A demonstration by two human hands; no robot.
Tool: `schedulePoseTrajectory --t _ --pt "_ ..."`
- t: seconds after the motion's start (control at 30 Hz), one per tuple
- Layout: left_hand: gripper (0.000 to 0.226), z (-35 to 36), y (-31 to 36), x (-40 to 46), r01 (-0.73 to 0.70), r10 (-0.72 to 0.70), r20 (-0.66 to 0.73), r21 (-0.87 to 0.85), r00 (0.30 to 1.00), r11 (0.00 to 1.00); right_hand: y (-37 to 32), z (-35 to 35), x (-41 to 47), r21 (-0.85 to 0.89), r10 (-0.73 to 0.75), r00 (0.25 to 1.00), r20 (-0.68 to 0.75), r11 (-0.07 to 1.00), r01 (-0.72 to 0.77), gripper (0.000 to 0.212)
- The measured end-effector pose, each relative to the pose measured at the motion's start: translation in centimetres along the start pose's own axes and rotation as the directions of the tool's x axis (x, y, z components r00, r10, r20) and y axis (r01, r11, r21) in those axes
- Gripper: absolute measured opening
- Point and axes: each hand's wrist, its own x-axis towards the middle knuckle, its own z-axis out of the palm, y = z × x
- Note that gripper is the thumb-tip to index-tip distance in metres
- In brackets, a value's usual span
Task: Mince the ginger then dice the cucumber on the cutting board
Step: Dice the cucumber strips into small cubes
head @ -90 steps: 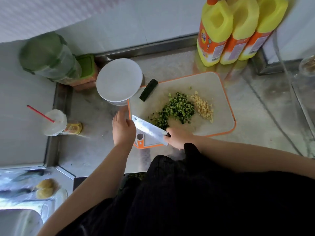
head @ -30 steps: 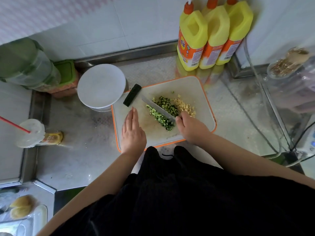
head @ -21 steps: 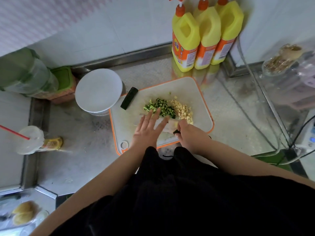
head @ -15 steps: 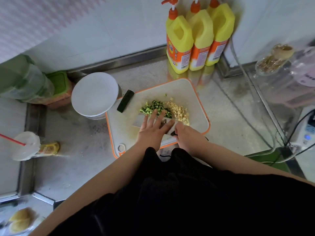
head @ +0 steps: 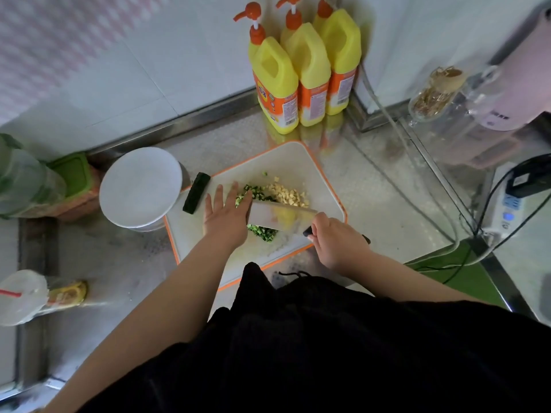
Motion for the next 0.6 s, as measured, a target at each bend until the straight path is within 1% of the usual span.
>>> schedulePoseTrajectory --t 0.13,0.2,0.23,0.3,0.37,0.4,0.5,0.6 --pt "0.076 0.0 -1.2 0.8 0.017 -0.016 0.022 -0.060 1.000 0.998 0.7 -0.2 -0.6 0.028 0.063 0.998 -0.008 0.998 -0.062 0.017" --pt "0.069 0.4 -1.6 1.2 0.024 -0.022 0.016 -0.141 1.000 0.990 1.0 -0.2 -0.6 0.063 0.123 0.992 -0.031 0.991 -0.121 0.018" --pt "0.062 0.6 -1.8 1.3 0.015 -0.015 0.001 -0.194 1.000 0.981 1.1 -0.2 -0.6 0.078 0.150 0.988 -0.048 0.986 -0.146 0.019" --pt "0.048 0.9 -1.7 1.4 -0.024 0.001 -0.074 -0.311 0.997 0.950 1.3 -0.1 -0.6 0.112 0.186 0.979 -0.078 0.978 -0.176 0.020" --pt "0.039 0.8 -1.3 1.1 -0.033 -0.034 -0.157 -0.404 0.987 0.914 1.1 0.0 -0.6 0.155 0.196 0.976 -0.093 0.971 -0.180 0.017" --pt "0.035 0.6 -1.1 0.9 -0.026 -0.057 -0.184 -0.421 0.981 0.906 1.0 0.0 -0.5 0.171 0.198 0.976 -0.093 0.969 -0.180 0.017" --pt "0.036 0.6 -0.6 0.2 0.009 -0.109 -0.203 -0.440 0.973 0.898 0.7 0.2 -0.1 0.209 0.212 0.973 -0.091 0.960 -0.189 0.019" --pt "0.050 0.5 -0.5 0.0 -0.010 -0.142 -0.245 -0.529 0.959 0.849 0.4 0.2 0.1 0.237 0.217 0.972 -0.092 0.953 -0.190 0.019"
